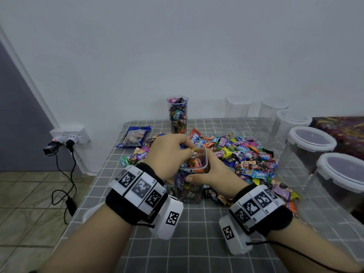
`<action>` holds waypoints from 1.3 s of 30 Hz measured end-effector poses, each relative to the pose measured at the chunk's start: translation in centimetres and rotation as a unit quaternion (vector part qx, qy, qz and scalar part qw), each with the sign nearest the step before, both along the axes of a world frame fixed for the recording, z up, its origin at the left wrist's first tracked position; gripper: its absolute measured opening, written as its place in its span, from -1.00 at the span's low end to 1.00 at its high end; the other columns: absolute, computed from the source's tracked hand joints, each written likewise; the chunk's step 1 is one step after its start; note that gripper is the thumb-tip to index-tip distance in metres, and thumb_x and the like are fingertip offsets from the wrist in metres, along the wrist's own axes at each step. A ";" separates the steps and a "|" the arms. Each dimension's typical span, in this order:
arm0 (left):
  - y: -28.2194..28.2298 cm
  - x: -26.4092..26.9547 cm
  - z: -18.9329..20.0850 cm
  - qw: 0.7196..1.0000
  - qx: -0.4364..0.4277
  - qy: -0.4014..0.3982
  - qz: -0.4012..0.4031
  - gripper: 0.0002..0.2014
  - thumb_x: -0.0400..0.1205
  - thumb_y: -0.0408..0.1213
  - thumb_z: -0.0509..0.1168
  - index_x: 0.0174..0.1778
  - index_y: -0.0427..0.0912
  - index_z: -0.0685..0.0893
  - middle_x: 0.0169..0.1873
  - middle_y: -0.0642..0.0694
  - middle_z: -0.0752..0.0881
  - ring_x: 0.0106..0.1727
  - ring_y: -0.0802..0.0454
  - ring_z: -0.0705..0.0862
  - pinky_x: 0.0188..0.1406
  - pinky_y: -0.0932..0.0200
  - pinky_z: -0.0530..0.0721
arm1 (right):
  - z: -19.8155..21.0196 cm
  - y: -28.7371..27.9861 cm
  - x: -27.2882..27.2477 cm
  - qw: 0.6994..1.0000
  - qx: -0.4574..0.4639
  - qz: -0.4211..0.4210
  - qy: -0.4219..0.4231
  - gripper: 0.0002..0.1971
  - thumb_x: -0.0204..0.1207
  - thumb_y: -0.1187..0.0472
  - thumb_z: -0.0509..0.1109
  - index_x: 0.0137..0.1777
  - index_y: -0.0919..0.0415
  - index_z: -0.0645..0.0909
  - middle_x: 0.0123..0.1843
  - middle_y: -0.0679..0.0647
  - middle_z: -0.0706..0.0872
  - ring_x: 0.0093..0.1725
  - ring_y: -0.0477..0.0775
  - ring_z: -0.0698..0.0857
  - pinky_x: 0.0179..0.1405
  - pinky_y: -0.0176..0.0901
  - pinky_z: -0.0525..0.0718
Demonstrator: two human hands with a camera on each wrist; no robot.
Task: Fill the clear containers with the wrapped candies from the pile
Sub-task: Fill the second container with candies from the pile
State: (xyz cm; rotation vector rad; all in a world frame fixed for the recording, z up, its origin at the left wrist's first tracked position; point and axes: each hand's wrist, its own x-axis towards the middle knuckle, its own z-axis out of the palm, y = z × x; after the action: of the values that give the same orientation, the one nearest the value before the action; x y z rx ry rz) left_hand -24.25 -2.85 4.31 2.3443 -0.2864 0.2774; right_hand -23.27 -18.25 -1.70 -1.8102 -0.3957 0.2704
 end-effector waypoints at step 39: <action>5.6 1.3 -4.8 0.909 0.319 0.266 0.018 -0.20 0.42 -0.04 0.49 0.56 0.06 0.27 0.50 -0.07 0.39 0.43 -0.07 0.46 0.33 0.01 0.51 | 0.8 -3.9 1.4 0.860 -0.505 0.068 -0.042 0.01 0.40 0.01 0.53 0.68 0.02 -0.09 0.68 0.05 0.08 0.57 0.15 0.29 0.46 0.04 0.43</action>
State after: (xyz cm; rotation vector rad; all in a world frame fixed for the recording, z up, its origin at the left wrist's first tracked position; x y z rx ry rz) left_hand -22.90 2.76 -0.51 2.9449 -0.0622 -0.5227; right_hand -21.90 -22.17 -0.90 -2.8401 -0.4888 0.5718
